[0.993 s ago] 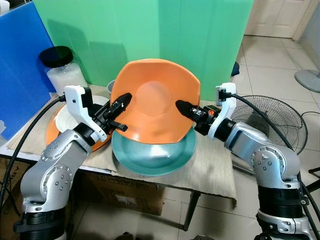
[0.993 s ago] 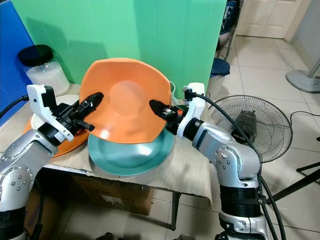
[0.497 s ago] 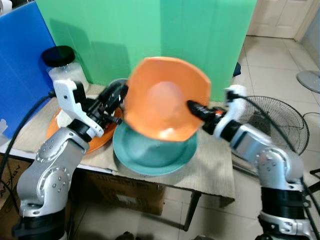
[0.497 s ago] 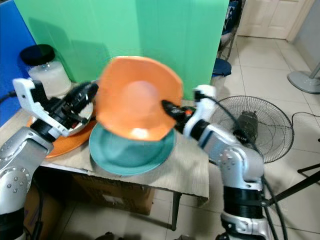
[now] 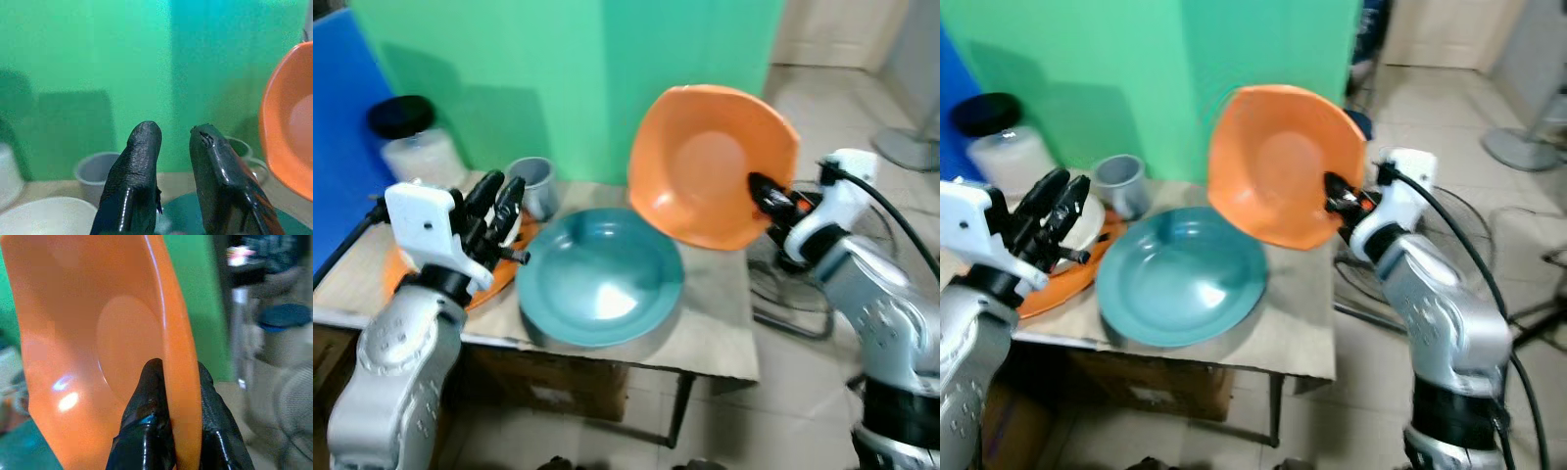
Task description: Setting the table
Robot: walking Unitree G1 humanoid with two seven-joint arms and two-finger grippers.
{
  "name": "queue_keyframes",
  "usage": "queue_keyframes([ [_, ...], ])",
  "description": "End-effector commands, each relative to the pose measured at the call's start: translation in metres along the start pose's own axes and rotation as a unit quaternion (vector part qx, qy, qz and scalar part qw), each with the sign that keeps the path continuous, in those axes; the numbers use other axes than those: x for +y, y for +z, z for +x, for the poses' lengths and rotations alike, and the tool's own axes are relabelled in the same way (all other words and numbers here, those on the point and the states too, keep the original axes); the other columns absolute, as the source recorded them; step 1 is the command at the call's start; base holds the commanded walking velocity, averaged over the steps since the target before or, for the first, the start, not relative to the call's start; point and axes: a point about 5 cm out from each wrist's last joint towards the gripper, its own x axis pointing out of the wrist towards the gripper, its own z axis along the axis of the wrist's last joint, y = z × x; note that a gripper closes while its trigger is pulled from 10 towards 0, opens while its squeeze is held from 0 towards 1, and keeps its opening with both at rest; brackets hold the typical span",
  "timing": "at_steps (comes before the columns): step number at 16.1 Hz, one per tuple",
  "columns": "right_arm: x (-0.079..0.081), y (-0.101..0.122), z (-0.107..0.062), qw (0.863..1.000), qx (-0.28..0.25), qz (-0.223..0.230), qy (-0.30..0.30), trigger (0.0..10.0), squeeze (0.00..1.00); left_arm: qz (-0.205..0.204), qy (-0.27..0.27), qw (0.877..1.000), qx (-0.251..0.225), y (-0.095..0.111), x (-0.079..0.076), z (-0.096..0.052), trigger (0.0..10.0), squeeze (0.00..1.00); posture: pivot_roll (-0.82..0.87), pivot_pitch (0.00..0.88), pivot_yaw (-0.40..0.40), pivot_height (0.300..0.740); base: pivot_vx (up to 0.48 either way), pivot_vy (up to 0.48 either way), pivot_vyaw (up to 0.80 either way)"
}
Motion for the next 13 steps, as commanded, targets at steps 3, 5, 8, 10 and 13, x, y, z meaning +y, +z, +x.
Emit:
queue_keyframes([
  [3, 0.003, 0.005, -0.01, 0.999, -0.028, -0.016, -0.02, 10.0, 0.0, 0.012, 0.037, 0.999, -0.017, -0.001, -0.007, 0.004, 10.0, 0.0, -0.13, 0.0, 0.066, 0.74, 0.0, 0.0, -0.78],
  [5, 0.006, 0.003, -0.011, 0.998, -0.05, -0.016, -0.039, 10.0, 0.0, 0.028, 0.041, 0.999, 0.004, -0.009, -0.014, 0.006, 10.0, 0.0, -0.13, 0.0, 0.07, 0.74, 0.0, 0.0, -0.78],
  [8, 0.021, -0.002, -0.008, 0.999, -0.051, -0.005, -0.006, 10.0, 0.0, 0.069, 0.023, 0.996, 0.055, -0.027, -0.019, 0.006, 10.0, 0.0, -0.12, 0.0, 0.057, 0.74, 0.0, 0.0, -0.79],
  [10, 0.027, -0.006, -0.005, 0.999, -0.039, -0.016, 0.002, 10.0, 0.0, 0.063, 0.038, 0.995, 0.067, -0.03, -0.017, 0.005, 10.0, 0.0, -0.12, 0.0, 0.049, 0.74, 0.0, 0.0, -0.8],
  [13, 0.033, -0.011, 0.0, 0.998, -0.019, -0.052, 0.027, 10.0, 0.0, 0.073, 0.078, 0.992, 0.071, -0.031, -0.009, -0.004, 10.0, 0.0, -0.11, 0.0, 0.032, 0.74, 0.0, 0.0, -0.8],
])
